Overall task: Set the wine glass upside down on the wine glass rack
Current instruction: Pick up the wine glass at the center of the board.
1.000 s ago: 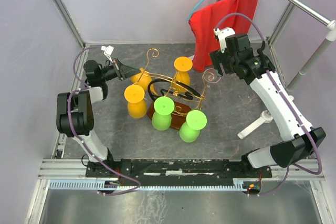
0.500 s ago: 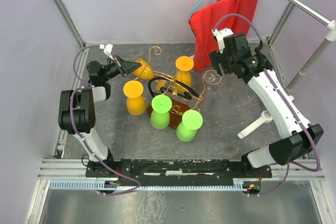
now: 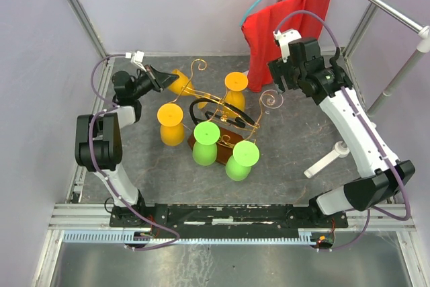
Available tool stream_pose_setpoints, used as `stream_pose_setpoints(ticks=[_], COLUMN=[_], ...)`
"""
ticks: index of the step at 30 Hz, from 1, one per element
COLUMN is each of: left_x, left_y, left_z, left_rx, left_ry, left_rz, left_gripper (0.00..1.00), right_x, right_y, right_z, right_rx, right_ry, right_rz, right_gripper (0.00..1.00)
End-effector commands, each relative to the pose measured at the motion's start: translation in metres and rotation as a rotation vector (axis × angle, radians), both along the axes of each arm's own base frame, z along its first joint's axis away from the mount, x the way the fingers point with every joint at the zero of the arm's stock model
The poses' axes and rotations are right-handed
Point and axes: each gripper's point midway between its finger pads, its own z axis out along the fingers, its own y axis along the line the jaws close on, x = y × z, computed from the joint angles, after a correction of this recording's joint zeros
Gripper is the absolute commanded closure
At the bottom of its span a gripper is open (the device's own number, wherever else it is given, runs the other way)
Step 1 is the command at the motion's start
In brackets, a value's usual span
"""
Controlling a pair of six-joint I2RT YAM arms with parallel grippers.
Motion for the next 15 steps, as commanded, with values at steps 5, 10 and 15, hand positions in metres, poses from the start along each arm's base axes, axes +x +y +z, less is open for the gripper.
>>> stream_pose_setpoints(ticks=[5,10,15], left_x=[0.029,0.043,0.046], left_y=[0.044,0.057,0.072], left_z=[0.068,0.112,0.160], left_rx=[0.018,-0.037,-0.093], left_ry=[-0.166,-0.238,-0.346], left_rz=[0.192,0.251,0.360], left_gripper=[0.97,0.97,0.97], right_x=[0.009,0.016,0.025], right_y=[0.014,0.034,0.050], right_z=[0.029,0.035,0.054], right_rx=[0.087,0.196,0.282], right_ry=[-0.073,-0.082,-0.142], right_rz=[0.028,0.058,0.089], right_gripper=[0.07,0.07,0.07])
